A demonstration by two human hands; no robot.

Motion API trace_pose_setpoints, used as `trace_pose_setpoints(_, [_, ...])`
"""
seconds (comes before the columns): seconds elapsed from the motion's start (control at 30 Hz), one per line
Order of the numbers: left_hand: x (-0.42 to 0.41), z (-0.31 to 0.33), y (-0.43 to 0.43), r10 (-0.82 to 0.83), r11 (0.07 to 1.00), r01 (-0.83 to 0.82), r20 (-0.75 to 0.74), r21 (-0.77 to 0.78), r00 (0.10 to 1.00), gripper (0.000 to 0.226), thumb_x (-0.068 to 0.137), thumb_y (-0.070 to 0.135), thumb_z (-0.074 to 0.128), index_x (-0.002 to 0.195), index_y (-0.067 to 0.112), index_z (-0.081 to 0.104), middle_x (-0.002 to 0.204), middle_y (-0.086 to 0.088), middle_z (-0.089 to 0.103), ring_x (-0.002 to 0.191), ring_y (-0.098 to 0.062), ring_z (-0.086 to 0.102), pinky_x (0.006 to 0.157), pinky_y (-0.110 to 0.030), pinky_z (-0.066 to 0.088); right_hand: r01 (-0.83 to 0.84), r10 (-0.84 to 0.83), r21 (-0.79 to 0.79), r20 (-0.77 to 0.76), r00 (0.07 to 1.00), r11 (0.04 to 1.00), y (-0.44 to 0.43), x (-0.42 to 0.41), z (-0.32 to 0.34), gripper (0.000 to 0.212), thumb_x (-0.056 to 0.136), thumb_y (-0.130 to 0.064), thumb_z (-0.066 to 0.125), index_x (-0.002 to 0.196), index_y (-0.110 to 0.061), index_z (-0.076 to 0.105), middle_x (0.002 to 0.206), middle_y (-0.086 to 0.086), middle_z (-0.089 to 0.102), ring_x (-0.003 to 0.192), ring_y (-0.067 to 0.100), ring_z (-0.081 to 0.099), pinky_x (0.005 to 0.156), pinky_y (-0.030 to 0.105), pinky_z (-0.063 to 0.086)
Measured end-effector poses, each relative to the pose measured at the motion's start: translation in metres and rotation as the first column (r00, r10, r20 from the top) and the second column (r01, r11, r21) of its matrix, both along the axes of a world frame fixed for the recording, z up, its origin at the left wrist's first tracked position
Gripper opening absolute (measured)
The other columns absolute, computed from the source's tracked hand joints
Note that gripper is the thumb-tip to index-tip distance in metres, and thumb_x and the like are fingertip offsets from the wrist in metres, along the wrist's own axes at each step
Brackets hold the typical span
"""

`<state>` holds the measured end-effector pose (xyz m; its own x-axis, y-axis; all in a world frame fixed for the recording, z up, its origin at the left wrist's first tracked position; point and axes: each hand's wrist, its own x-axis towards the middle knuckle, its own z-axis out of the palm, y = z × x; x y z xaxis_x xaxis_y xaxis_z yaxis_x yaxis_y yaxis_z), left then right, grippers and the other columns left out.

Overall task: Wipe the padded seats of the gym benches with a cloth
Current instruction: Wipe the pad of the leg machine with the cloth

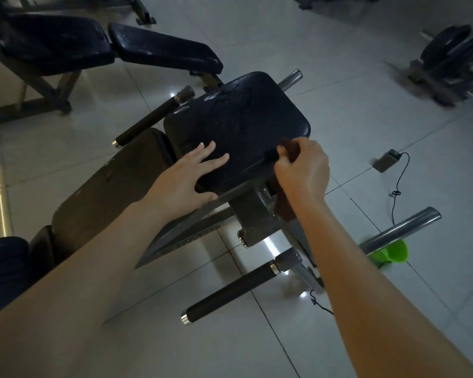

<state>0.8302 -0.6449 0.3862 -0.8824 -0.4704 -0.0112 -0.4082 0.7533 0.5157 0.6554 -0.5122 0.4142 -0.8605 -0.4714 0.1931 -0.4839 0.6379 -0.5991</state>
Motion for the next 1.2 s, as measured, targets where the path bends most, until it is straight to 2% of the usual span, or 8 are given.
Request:
trace_pose_setpoints(0.23, [0.003, 0.003, -0.003, -0.022, 1.0, 0.022, 0.014, 0.013, 1.0, 0.088, 0.084, 0.011, 0.071, 0.15, 0.045, 0.023, 0.163, 0.014, 0.005, 0.148, -0.002, -0.001, 0.11, -0.024, 0.025, -0.226, 0.227, -0.027, 0.033, 0.973, 0.974, -0.011, 0.082, -0.026, 0.024, 0.092, -0.02, 0.063, 0.116, -0.014, 0.059, 0.107, -0.004, 0.053, 0.078, 0.0, 0.045, 0.064, 0.004, 0.029])
trace_pose_setpoints(0.4, [0.003, 0.018, -0.014, -0.075, 0.995, 0.068, 0.109, 0.071, 0.991, 0.097, 0.08, -0.005, 0.064, 0.149, 0.047, 0.02, 0.161, 0.021, -0.001, 0.143, 0.007, -0.004, 0.085, -0.015, 0.042, -0.348, 0.35, -0.051, 0.037, 0.936, 0.936, -0.013, 0.11, -0.037, 0.033, 0.087, -0.018, 0.067, 0.119, -0.012, 0.06, 0.11, 0.001, 0.057, 0.084, 0.01, 0.057, 0.074, 0.021, 0.052])
trace_pose_setpoints(0.5, [0.004, 0.02, -0.022, -0.097, 0.992, 0.084, 0.144, 0.092, 0.985, 0.097, 0.082, -0.007, 0.063, 0.151, 0.046, 0.019, 0.16, 0.023, 0.0, 0.144, 0.007, -0.003, 0.097, -0.017, 0.038, -0.397, 0.397, -0.045, -0.009, 0.918, 0.917, -0.01, 0.111, -0.039, 0.034, 0.086, -0.016, 0.07, 0.118, -0.009, 0.062, 0.109, 0.004, 0.058, 0.084, 0.018, 0.062, 0.073, 0.034, 0.057])
trace_pose_setpoints(0.6, [0.008, 0.019, -0.028, -0.087, 0.992, 0.073, 0.138, 0.105, 0.987, 0.092, 0.085, -0.006, 0.063, 0.151, 0.044, 0.022, 0.159, 0.026, 0.004, 0.141, 0.011, 0.001, 0.11, -0.023, 0.031, -0.424, 0.422, -0.033, -0.062, 0.905, 0.905, -0.008, 0.102, -0.036, 0.028, 0.089, -0.021, 0.069, 0.115, -0.01, 0.063, 0.108, 0.003, 0.058, 0.082, 0.013, 0.059, 0.071, 0.024, 0.053])
trace_pose_setpoints(0.77, [0.01, 0.013, -0.03, -0.092, 0.991, 0.081, 0.101, 0.111, 0.991, 0.088, 0.087, -0.004, 0.063, 0.151, 0.043, 0.023, 0.158, 0.027, 0.008, 0.14, 0.013, 0.002, 0.109, -0.016, 0.015, -0.084, 0.088, -0.109, 0.03, 0.996, 0.99, -0.009, 0.048, -0.025, 0.022, 0.096, -0.031, 0.059, 0.113, -0.018, 0.059, 0.106, -0.004, 0.054, 0.076, -0.002, 0.045, 0.065, 0.008, 0.03])
trace_pose_setpoints(0.93, [0.008, 0.009, -0.028, -0.081, 0.99, 0.069, 0.089, 0.126, 0.993, 0.09, 0.086, -0.007, 0.06, 0.152, 0.041, 0.023, 0.159, 0.026, 0.007, 0.139, 0.013, 0.001, 0.105, -0.009, 0.009, 0.148, -0.12, -0.243, 0.123, 0.985, 0.959, -0.016, 0.029, -0.031, 0.026, 0.096, -0.032, 0.06, 0.117, -0.017, 0.062, 0.108, -0.004, 0.059, 0.09, 0.004, 0.052, 0.07, 0.008, 0.033])
trace_pose_setpoints(1.03, [0.008, 0.008, -0.02, -0.066, 0.993, 0.059, 0.071, 0.098, 0.995, 0.09, 0.085, -0.008, 0.058, 0.153, 0.037, 0.021, 0.161, 0.02, 0.006, 0.141, 0.009, 0.0, 0.118, -0.022, 0.017, 0.188, -0.13, -0.33, 0.19, 0.973, 0.925, -0.018, 0.057, -0.04, 0.023, 0.096, -0.03, 0.06, 0.115, -0.017, 0.062, 0.106, -0.004, 0.058, 0.087, 0.0, 0.051, 0.071, 0.007, 0.034])
trace_pose_setpoints(1.2, [0.009, 0.014, -0.019, -0.082, 0.995, 0.077, 0.076, 0.067, 0.994, 0.089, 0.086, -0.006, 0.056, 0.154, 0.037, 0.019, 0.162, 0.019, 0.003, 0.142, 0.007, -0.001, 0.117, -0.033, 0.03, -0.238, 0.248, -0.168, 0.043, 0.968, 0.957, -0.006, 0.122, -0.064, 0.026, 0.091, -0.018, 0.066, 0.116, -0.015, 0.061, 0.106, -0.009, 0.052, 0.081, -0.01, 0.046, 0.076, -0.002, 0.036])
